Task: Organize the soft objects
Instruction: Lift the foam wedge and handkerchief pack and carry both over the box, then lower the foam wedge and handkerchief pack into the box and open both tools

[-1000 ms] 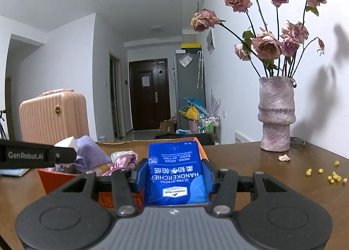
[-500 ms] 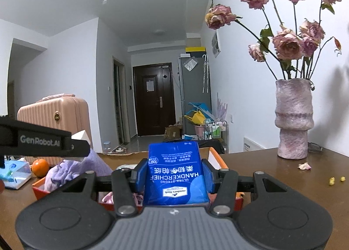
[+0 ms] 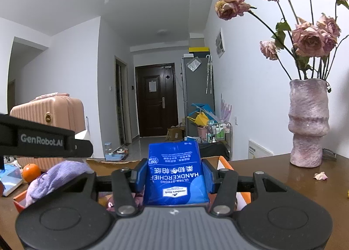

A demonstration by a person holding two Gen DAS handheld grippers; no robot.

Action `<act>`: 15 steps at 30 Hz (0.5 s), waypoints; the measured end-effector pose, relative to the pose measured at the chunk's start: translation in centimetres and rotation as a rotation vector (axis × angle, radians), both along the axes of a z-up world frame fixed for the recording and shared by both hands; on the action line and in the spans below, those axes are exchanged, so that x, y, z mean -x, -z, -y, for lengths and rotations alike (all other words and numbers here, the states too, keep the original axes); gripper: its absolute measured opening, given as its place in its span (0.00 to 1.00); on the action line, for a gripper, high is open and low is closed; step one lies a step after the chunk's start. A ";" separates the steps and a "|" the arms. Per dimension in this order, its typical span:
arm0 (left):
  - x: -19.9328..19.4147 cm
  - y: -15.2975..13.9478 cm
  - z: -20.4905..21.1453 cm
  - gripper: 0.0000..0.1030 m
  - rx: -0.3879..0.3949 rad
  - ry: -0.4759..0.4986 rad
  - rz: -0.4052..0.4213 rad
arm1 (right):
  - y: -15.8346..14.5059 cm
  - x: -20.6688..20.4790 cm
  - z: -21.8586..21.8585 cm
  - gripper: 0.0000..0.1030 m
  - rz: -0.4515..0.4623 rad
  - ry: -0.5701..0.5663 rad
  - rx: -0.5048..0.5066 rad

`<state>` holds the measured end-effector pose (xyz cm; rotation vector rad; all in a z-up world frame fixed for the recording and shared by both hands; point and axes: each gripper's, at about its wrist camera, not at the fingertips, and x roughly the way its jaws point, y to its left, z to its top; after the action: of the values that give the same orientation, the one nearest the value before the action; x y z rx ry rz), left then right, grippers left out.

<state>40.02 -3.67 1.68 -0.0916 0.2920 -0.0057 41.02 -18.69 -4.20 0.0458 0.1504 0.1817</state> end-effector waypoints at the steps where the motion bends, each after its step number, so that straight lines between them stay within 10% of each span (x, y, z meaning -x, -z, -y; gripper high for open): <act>1: -0.3 0.0 -0.1 0.33 0.002 -0.001 -0.001 | 0.0 -0.3 -0.1 0.49 -0.001 -0.003 0.003; 15: -4.0 0.0 -1.1 0.34 -0.007 -0.015 0.006 | 0.2 -3.4 -1.2 0.49 -0.011 -0.020 0.029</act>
<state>43.97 -2.53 1.67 -0.0868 0.2852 0.0095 44.45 -17.47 -4.44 0.0170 0.1644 0.1988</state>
